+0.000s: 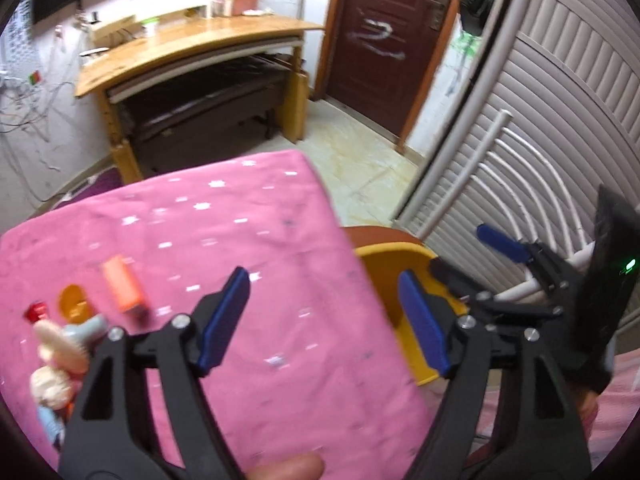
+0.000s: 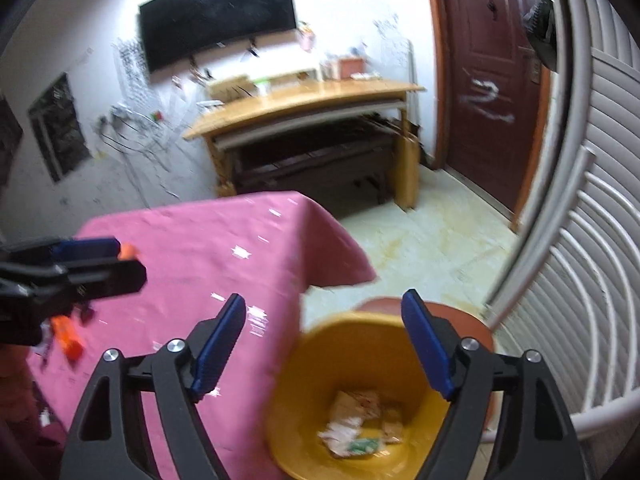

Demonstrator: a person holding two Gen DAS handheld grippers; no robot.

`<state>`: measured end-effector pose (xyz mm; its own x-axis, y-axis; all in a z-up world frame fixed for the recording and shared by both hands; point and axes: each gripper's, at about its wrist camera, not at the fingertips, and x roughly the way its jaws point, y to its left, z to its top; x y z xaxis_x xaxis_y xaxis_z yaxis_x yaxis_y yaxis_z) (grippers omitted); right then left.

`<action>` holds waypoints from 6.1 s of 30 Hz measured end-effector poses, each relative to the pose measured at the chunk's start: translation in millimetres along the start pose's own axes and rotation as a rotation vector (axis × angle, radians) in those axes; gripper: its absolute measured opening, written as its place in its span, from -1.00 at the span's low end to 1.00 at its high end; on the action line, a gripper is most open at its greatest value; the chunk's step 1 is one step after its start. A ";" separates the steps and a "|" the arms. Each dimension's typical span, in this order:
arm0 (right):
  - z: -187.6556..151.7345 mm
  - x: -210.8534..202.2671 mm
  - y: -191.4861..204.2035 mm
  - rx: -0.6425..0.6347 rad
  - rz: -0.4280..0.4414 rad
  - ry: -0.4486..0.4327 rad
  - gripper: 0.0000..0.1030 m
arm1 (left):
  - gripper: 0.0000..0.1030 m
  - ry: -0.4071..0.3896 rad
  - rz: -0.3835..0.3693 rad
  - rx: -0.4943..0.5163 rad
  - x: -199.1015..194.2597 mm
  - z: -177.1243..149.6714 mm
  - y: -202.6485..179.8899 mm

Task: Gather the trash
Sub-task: 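Move both open grippers back over the table, then grasp the blue printed paper with the left gripper while the right gripper grasps the orange box, then carry both items to the yellow bin and open both grippers to drop them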

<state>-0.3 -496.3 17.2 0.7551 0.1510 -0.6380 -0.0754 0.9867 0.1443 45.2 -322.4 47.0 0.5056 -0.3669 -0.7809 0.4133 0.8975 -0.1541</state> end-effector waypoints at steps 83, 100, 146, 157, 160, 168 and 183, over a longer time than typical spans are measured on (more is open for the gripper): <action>-51.6 84.8 313.1 -0.527 0.312 0.317 -0.21 | -0.06 0.055 0.050 0.053 -83.8 -167.3 255.2; -53.4 40.0 279.6 -0.445 0.303 0.221 -0.65 | -0.06 0.005 0.140 -0.033 -119.3 -162.7 259.0; -45.0 4.1 -42.2 0.200 -0.135 0.040 -0.65 | -0.06 0.099 -0.168 0.168 -4.7 -21.5 0.2; -60.1 26.3 -73.7 0.274 -0.160 0.115 -0.63 | -0.06 0.180 -0.224 0.159 63.0 11.5 -61.9; -64.3 31.4 -79.1 0.288 -0.174 0.134 -0.62 | -0.06 0.194 -0.237 0.161 77.0 12.3 -75.3; -69.1 34.0 -85.8 0.313 -0.197 0.146 -0.21 | 0.42 0.209 -0.243 0.130 89.0 10.7 -84.0; -63.3 28.6 -81.8 0.314 -0.169 0.106 0.00 | 0.51 0.160 -0.262 0.066 53.2 7.8 -55.9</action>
<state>-13.8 -568.8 -60.7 0.6673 0.0096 -0.7448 0.2604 0.9338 0.2453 55.0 -394.0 18.8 0.2522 -0.5355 -0.8060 0.5643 0.7580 -0.3270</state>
